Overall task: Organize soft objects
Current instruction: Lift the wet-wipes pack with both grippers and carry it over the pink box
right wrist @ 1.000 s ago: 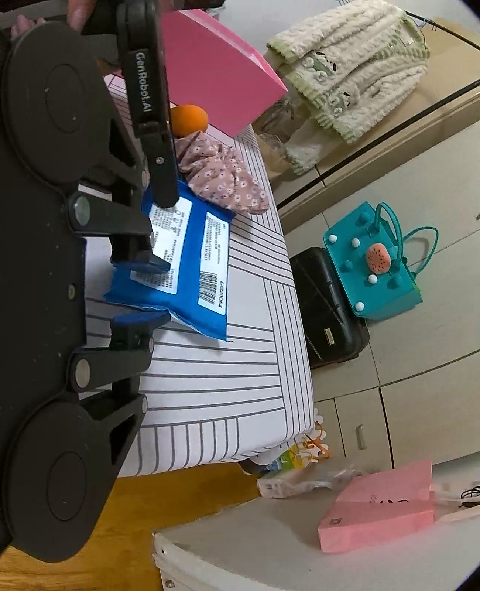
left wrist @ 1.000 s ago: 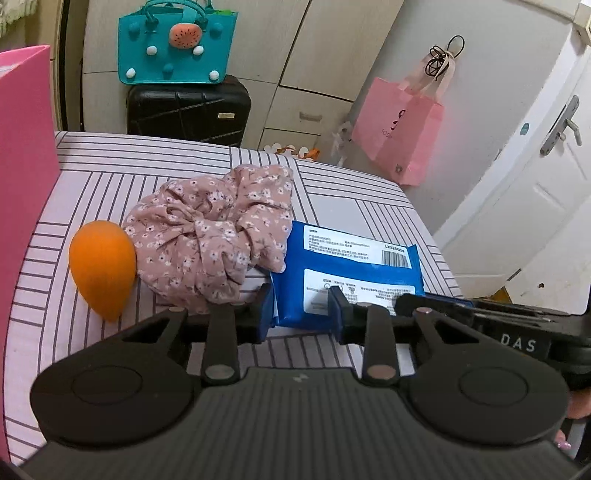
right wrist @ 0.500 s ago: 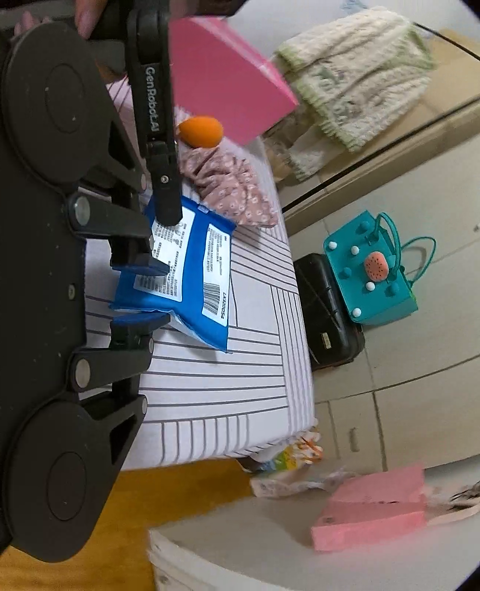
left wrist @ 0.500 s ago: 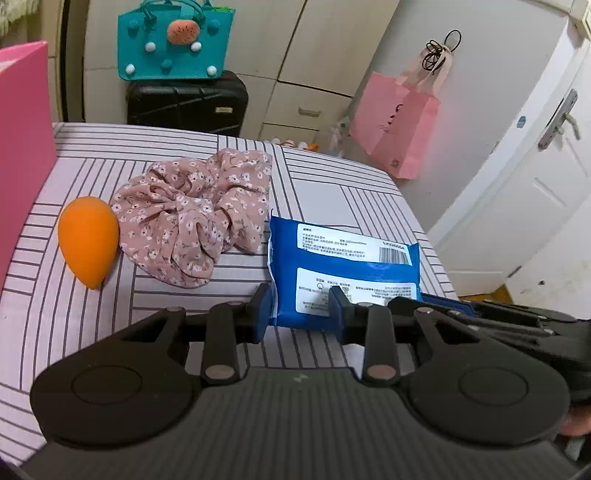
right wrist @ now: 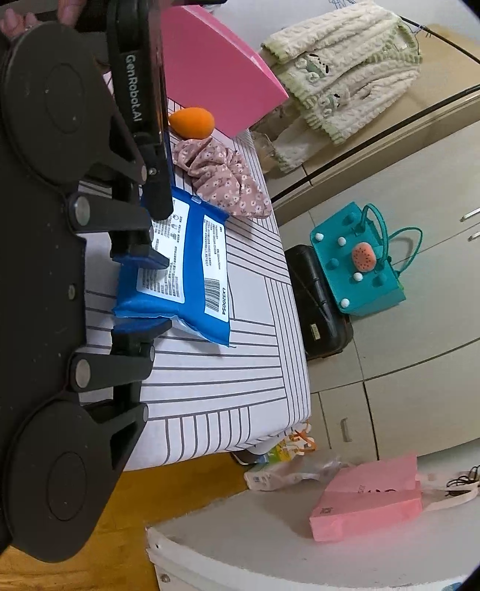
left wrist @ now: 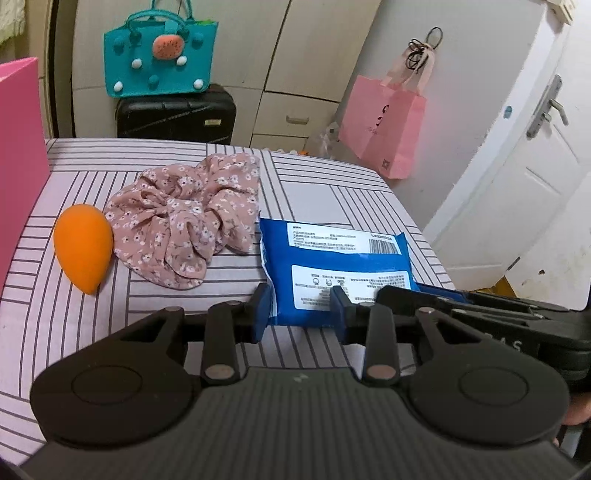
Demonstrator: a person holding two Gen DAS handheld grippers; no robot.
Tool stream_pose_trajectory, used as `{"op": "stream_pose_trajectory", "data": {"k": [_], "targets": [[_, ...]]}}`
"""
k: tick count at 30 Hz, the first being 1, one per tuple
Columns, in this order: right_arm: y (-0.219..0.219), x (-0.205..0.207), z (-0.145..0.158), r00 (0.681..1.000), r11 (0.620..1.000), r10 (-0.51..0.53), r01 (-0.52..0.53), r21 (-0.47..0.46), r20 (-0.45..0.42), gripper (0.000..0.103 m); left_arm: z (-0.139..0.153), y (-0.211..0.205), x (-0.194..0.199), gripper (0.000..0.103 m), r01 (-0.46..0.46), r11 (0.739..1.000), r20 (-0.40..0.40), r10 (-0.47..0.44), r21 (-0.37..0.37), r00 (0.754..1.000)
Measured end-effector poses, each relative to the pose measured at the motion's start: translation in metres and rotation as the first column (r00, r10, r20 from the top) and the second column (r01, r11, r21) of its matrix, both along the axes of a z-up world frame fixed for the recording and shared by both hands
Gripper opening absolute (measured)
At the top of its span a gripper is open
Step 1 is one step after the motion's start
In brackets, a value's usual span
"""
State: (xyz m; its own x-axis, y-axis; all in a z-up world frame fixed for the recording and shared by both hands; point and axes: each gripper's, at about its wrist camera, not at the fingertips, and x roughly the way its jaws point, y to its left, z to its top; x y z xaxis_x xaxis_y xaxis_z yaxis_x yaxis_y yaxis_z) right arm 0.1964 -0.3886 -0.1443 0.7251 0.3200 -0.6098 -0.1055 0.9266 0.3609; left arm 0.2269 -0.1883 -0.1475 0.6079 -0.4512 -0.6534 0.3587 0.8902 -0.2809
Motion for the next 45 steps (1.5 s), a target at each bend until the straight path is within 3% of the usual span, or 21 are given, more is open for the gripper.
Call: {"op": "stream_pose_trajectory", "data": {"k": [13,20,24,33,39,45], "targets": [[0.024,-0.037,0.011,1.0,0.998,-0.021,0.021,-0.051,-0.003,0.034,0.022,0.003,-0.044,0.032,0.092,0.991,0.068,-0.098,0.094,0.993],[0.04,-0.068,0.024,1.0,0.998,-0.03,0.03,-0.062,-0.002,0.039,0.035,0.016,-0.07,0.032,0.135,0.983,0.048,-0.142,0.121,0.989],[0.05,-0.084,0.033,1.0,0.996,-0.023,0.022,-0.083,-0.01,0.044,0.042,0.028,-0.081,0.032,0.167,0.981,0.016,-0.17,0.095,0.985],[0.076,-0.12,0.058,0.998,0.992,0.069,-0.069,-0.106,-0.007,0.055,0.067,0.066,-0.113,0.032,0.22,0.973,0.021,-0.222,0.074,0.975],[0.106,-0.143,0.087,0.986,0.967,0.168,-0.164,-0.194,0.008,0.056,0.093,0.101,-0.136,0.032,0.228,0.972,0.055,-0.231,0.054,0.972],[0.132,-0.151,0.123,0.968,0.953,0.239,-0.22,-0.211,0.072,0.053,0.127,0.136,-0.153,0.032,0.202,0.978,0.124,-0.208,0.057,0.97]]}}
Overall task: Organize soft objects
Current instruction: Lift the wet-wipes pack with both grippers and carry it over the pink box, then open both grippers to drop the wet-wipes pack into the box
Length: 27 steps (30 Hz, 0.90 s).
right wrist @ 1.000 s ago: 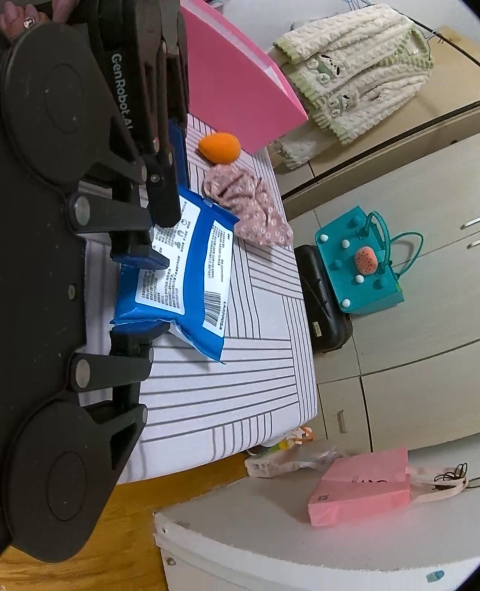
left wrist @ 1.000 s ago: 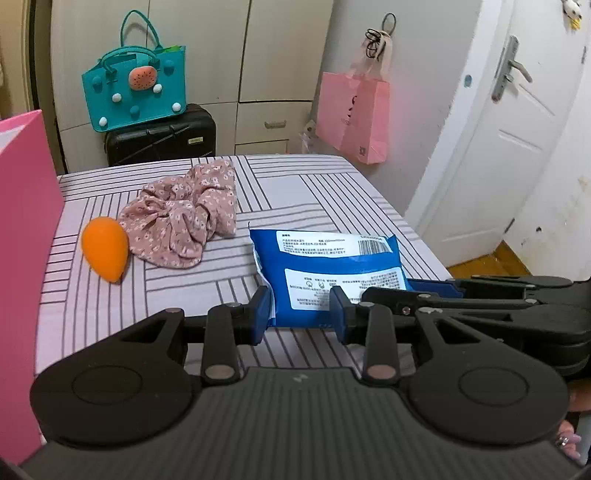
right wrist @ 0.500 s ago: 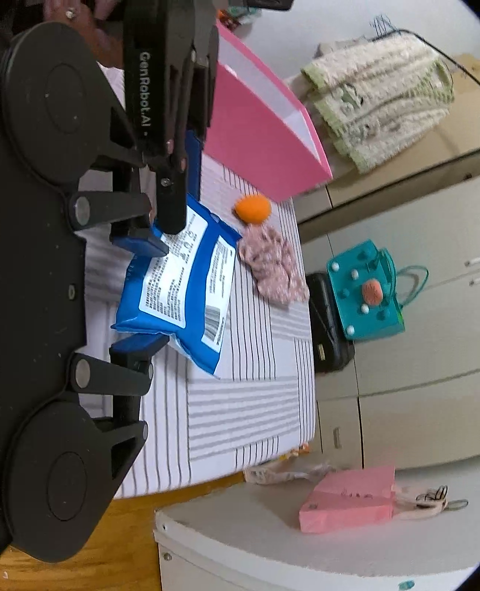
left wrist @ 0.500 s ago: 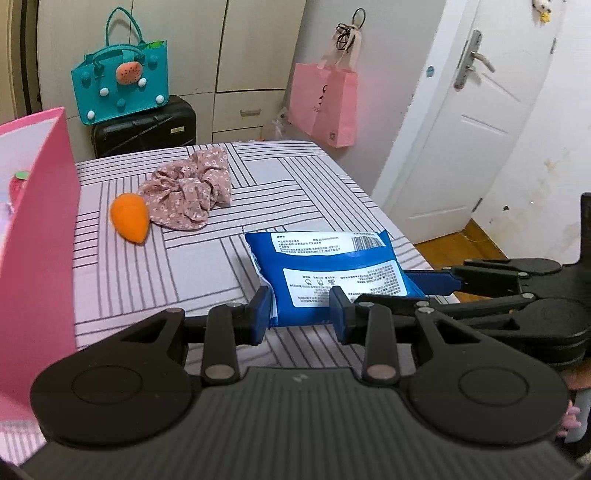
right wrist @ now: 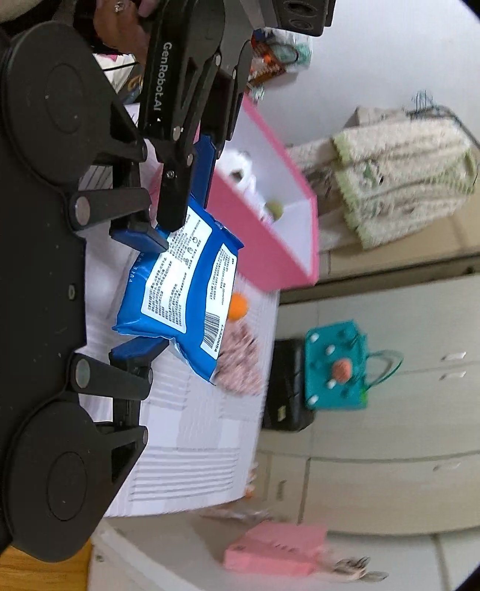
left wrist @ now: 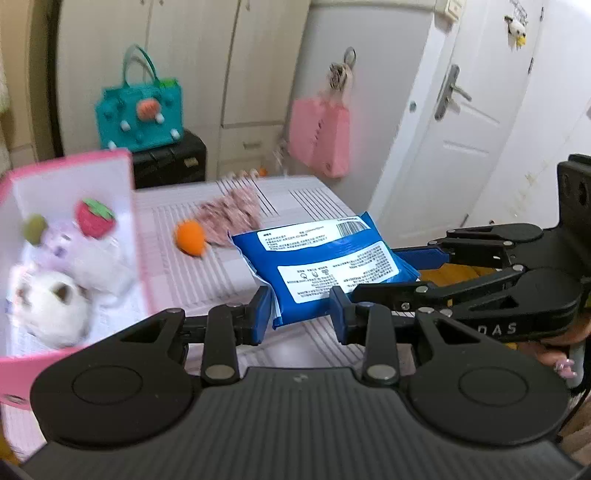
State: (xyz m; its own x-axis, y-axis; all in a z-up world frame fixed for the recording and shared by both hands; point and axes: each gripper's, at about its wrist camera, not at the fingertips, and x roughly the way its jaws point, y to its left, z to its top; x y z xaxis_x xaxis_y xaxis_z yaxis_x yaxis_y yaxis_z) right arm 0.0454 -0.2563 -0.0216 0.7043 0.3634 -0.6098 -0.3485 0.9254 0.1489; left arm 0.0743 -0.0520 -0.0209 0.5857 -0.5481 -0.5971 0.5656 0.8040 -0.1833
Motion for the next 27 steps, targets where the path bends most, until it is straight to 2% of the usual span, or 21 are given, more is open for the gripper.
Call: {"op": "stream_pose_trajectory", "data": {"k": [7,14,19,27], "targets": [[0.037,0.015,0.035,0.991,0.994,0.103,-0.105,0.016,0.091,0.043,0.03,0.049,-0.003,0.032,-0.073,0.997,0.071,0.072,0.005,0.995],[0.077,0.04,0.049,0.964,0.978,0.194,-0.204,0.037,0.18,0.033,0.038,0.094,0.006,0.032,-0.181,0.983,0.11,0.181,-0.013,0.977],[0.098,0.073,0.046,0.96,0.963,0.237,-0.252,0.094,0.151,0.028,0.027,0.122,0.023,0.032,-0.231,0.973,0.038,0.231,-0.008,0.972],[0.141,0.108,0.014,0.952,0.946,0.302,-0.305,0.106,0.049,0.028,0.002,0.146,0.047,0.032,-0.282,0.954,-0.026,0.286,0.102,0.958]]}}
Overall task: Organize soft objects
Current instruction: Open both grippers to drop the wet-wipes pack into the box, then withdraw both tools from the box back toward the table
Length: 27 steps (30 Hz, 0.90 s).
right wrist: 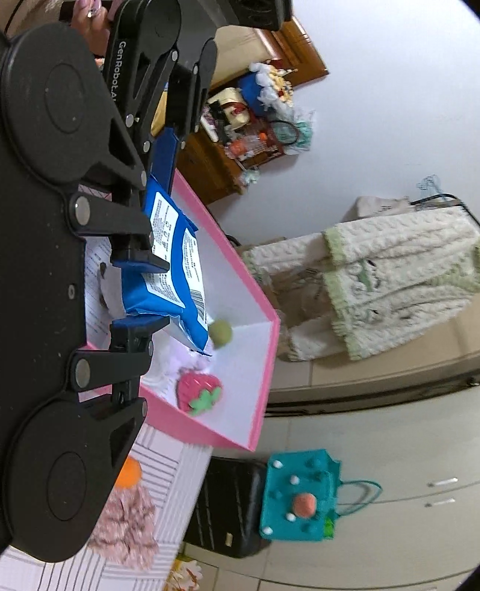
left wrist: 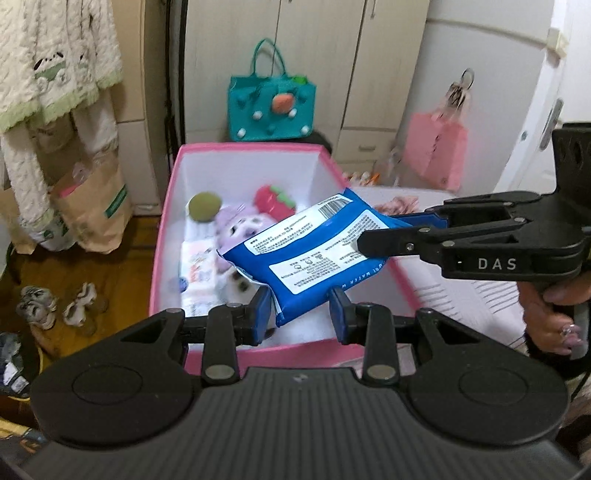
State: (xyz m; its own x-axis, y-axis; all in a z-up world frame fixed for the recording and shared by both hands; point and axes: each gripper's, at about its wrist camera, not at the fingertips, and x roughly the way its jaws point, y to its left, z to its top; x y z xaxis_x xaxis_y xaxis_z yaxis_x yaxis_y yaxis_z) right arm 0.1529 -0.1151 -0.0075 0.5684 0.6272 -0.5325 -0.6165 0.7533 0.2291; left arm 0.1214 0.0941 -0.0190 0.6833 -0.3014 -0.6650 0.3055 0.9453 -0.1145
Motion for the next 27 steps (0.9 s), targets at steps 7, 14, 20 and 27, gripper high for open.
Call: {"op": "stream_pose_trajectory", "data": {"k": [7,14,20,27], "targets": [[0.02,0.001,-0.012,0.999,0.998,0.025,-0.027,-0.062,-0.039,0.028,-0.009,0.002,0.012,0.034,0.056,0.994,-0.042,-0.052,0.097,0.998],[0.033,0.002,-0.018,0.998,0.987,0.02,-0.028,-0.156,-0.053,0.029,-0.005,-0.004,0.004,0.044,0.068,0.984,0.005,-0.07,0.162,0.998],[0.026,-0.009,-0.012,0.999,0.986,0.015,-0.02,-0.166,-0.034,0.029,0.008,0.004,-0.005,0.046,0.055,0.989,0.02,-0.058,0.136,0.998],[0.005,-0.026,0.014,0.998,0.99,0.027,-0.035,-0.135,-0.058,0.033,0.027,0.004,-0.02,0.047,0.075,0.99,-0.017,-0.074,0.117,0.997]]}}
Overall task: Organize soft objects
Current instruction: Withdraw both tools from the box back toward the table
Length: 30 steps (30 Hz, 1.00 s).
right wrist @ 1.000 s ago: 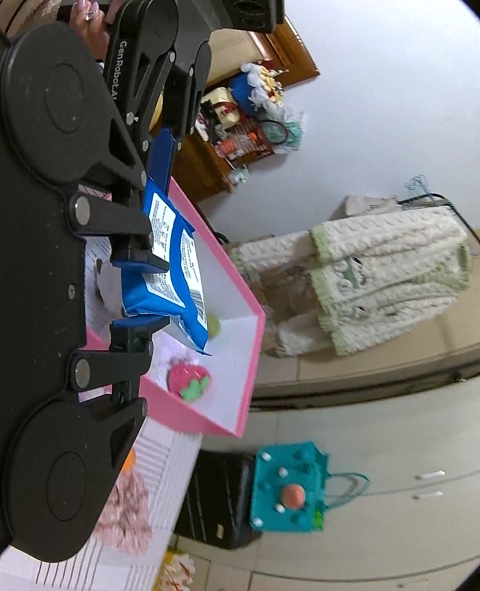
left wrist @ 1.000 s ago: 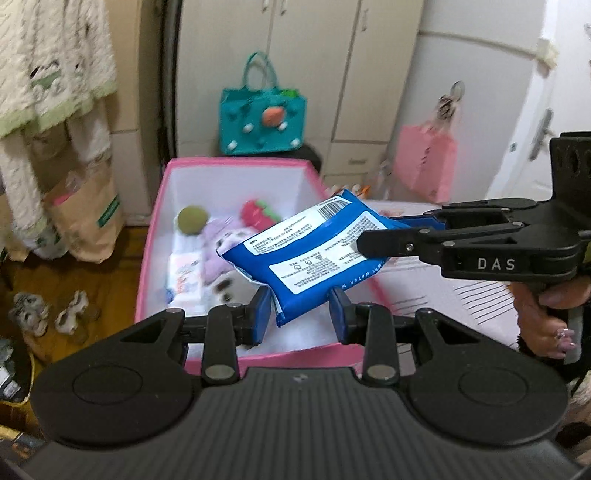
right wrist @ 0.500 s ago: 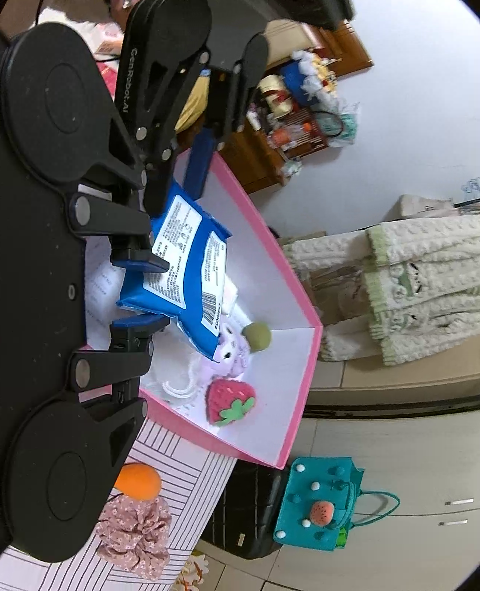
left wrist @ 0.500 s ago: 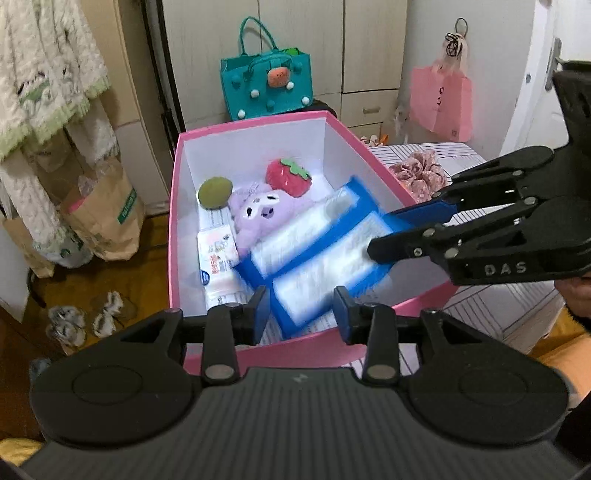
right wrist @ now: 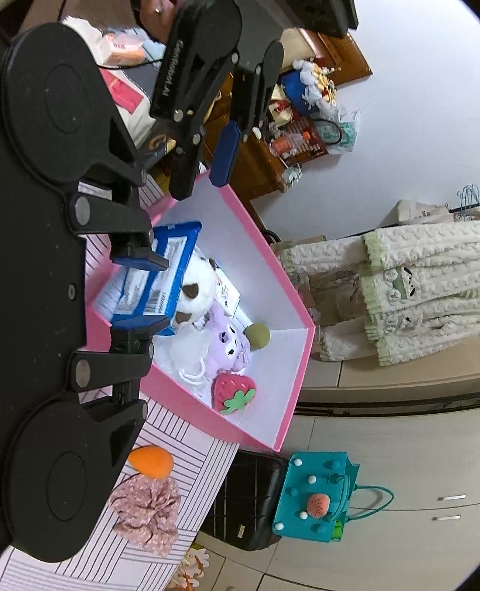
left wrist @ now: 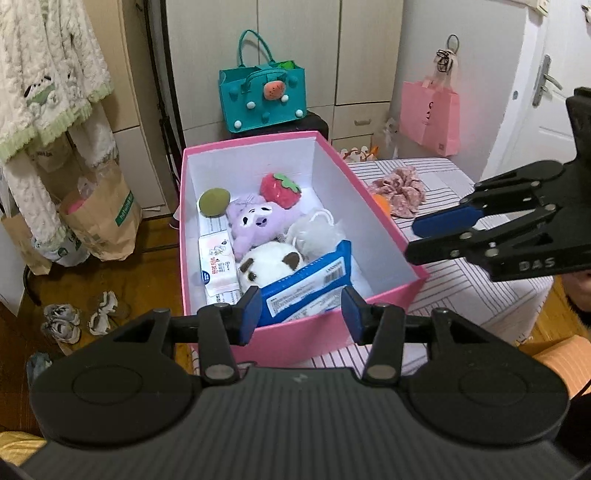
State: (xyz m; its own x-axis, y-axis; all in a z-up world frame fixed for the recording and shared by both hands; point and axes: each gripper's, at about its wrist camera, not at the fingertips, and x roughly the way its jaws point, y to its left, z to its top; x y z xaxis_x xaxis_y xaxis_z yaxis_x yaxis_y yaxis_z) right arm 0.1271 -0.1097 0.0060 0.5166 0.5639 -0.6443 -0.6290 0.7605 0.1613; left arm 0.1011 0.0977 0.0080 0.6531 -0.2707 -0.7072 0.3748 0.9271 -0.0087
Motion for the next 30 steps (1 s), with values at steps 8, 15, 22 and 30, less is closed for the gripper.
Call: {"op": "stream_pose_trajectory", "data": {"k": [8,15,22,30], "targets": [[-0.02,-0.037,0.036,0.999,0.999,0.048,-0.048,-0.014,0.016,0.044,0.028,-0.017,-0.03,0.055,0.061,0.997,-0.002,-0.061,0.041,0.998],[-0.047,-0.07,0.045,0.999,0.998,0.047,-0.047,-0.033,0.008,0.053,0.031,-0.044,-0.05,0.062,0.157,0.987,-0.025,-0.156,0.035,0.987],[-0.08,-0.087,0.033,1.0,0.998,0.0,0.0,-0.058,0.0,0.061,0.021,-0.084,-0.057,0.065,0.253,0.966,-0.033,-0.252,0.044,0.967],[-0.124,-0.089,0.016,0.997,0.996,-0.044,0.049,-0.071,0.071,0.066,0.003,-0.121,-0.045,0.065,0.259,0.96,0.034,-0.264,0.11,0.964]]}}
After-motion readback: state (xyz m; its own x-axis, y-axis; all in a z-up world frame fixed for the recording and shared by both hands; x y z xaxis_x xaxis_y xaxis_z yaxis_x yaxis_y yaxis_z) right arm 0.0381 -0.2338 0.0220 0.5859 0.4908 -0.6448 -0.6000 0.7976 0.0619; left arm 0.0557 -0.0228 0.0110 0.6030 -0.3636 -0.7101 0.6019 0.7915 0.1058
